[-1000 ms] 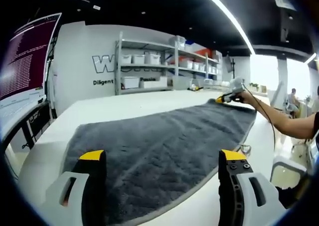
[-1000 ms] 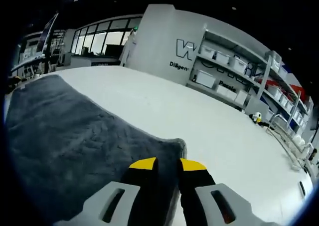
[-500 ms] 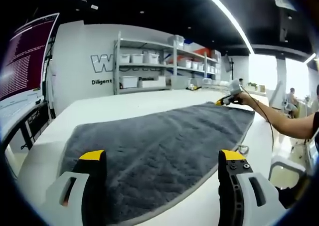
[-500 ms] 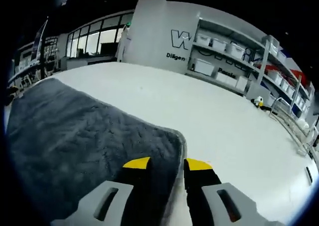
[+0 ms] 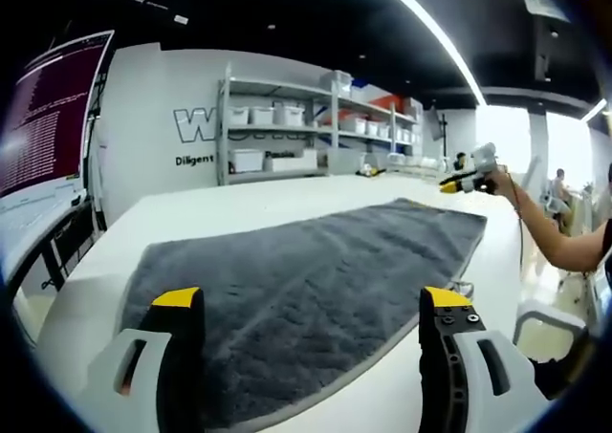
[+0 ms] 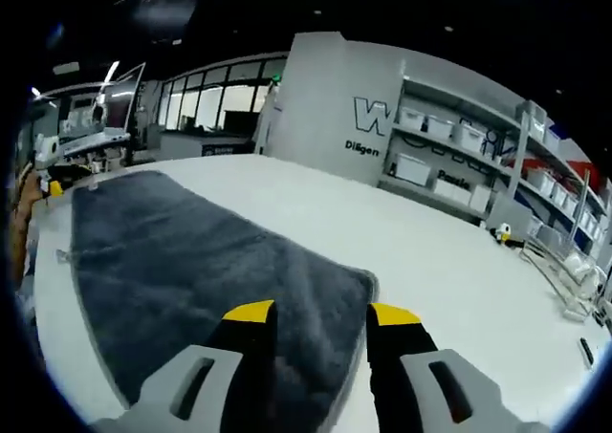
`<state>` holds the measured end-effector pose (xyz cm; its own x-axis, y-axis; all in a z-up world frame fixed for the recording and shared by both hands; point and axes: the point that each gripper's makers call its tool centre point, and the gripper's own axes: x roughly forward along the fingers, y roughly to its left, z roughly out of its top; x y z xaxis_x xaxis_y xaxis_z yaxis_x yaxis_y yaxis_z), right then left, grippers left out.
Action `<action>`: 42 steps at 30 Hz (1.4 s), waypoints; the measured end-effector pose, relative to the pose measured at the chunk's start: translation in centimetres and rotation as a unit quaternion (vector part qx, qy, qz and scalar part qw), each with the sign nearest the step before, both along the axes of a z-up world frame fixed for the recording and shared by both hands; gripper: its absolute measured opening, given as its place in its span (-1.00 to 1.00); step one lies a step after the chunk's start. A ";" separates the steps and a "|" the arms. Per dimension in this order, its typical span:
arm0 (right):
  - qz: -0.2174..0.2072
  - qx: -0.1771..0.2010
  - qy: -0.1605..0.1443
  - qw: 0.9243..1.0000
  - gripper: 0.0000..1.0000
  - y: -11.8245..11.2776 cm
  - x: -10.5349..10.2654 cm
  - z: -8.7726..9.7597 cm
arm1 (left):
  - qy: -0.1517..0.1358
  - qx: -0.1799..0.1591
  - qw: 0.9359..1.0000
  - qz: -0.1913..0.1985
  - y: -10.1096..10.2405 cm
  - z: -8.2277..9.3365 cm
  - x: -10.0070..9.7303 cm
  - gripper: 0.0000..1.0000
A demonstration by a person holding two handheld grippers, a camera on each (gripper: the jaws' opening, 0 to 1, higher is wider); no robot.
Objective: Open the folded towel by lifting each exposed corner and separating the folded layers until the towel lies flat within the target outline without major curled edges
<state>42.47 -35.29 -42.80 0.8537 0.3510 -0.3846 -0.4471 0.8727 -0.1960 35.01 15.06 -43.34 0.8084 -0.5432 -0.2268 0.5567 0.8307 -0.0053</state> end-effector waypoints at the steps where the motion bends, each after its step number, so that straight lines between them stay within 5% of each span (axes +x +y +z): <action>1: 0.007 0.001 0.010 1.000 -0.28 0.1 -0.8 -0.5 | 0.002 0.000 1.000 0.000 0.0 -0.1 -0.1 0.83; 8: 0.050 -0.005 0.079 0.996 -0.36 0.9 -7.5 -4.6 | 0.001 -0.002 1.000 0.006 0.4 -0.5 -0.3 0.84; 11: 0.053 -0.008 0.096 0.994 -0.36 1.0 -8.8 -5.7 | -0.001 -0.007 1.000 0.007 0.5 -0.4 -0.4 0.84; 14: 0.051 -0.011 0.119 0.992 -0.40 0.7 -9.4 -6.8 | 0.000 -0.009 1.000 0.007 0.5 -0.4 -0.6 0.84; 18: 0.042 0.041 0.139 0.988 -0.50 0.8 -9.4 -7.0 | 0.005 -0.005 1.000 0.006 0.7 -0.6 -0.8 0.84; 27: 0.064 0.011 0.145 0.987 -0.52 0.5 -10.0 -7.0 | 0.006 -0.007 1.000 0.013 1.8 -0.8 -1.2 0.84; 42: 0.075 0.018 0.150 0.986 -0.53 -2.1 -10.8 -7.0 | 0.009 -0.008 1.000 0.020 2.9 -1.0 -2.0 0.84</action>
